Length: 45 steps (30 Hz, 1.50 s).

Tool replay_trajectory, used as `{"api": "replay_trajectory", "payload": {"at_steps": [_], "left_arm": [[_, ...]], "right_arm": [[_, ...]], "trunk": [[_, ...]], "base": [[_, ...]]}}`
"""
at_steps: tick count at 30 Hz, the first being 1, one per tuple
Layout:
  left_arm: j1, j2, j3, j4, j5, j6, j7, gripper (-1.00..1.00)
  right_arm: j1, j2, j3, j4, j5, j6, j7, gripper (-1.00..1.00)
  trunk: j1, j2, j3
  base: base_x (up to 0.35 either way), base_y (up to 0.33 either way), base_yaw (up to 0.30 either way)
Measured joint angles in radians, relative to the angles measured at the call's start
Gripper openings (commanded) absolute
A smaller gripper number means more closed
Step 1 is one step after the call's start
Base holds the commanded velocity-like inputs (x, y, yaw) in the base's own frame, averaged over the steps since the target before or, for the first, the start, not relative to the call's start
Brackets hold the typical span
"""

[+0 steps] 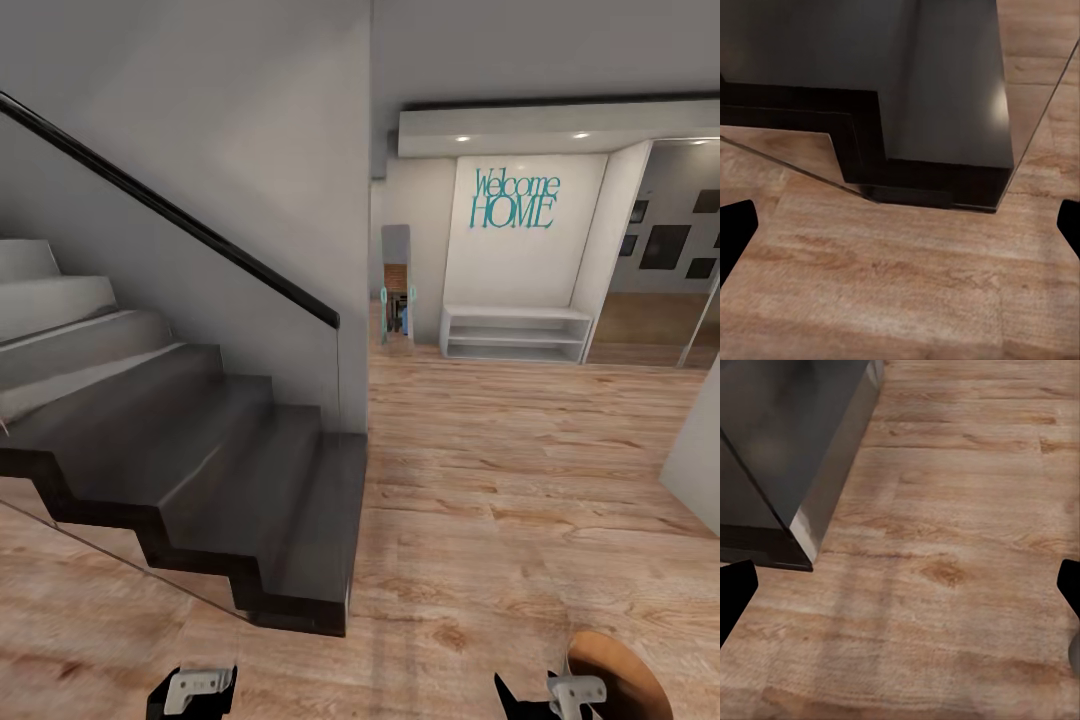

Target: Put the three can of soda from the living room inside the tash can in the kitchen.

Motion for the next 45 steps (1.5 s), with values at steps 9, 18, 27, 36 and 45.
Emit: {"api": "replay_trajectory", "payload": {"at_steps": [9,18,27,36,45], "left_arm": [[0.001,0.000,-0.002,0.005,0.002,0.000,-0.002,1.00],[0.000,0.000,-0.004,0.007,0.002,-0.001,-0.003,1.00],[0.000,0.000,-0.004,0.007,-0.001,-0.001,-0.003,1.00],[0.000,0.000,-0.004,0.007,-0.002,-0.002,-0.001,1.00],[0.000,0.000,-0.004,0.007,-0.007,-0.002,0.000,1.00]], "right_arm": [[0.000,0.000,0.000,0.001,0.001,0.000,0.000,1.00],[0.000,0.000,0.000,0.002,0.000,0.000,0.004,1.00],[0.000,0.003,-0.001,0.001,0.000,0.000,0.004,1.00],[0.000,0.005,-0.004,0.001,-0.002,0.001,0.007,1.00],[0.000,0.004,-0.004,0.001,-0.003,0.001,0.008,1.00]], "trunk": [[0.000,0.000,0.000],[0.000,0.000,0.000],[0.000,0.000,0.001],[0.000,0.000,0.009],[0.000,0.000,0.019]], "base": [[0.000,0.000,0.000],[0.000,0.000,0.000],[0.000,0.000,-0.017],[0.000,0.000,-0.170],[0.000,0.000,-0.197]]}}
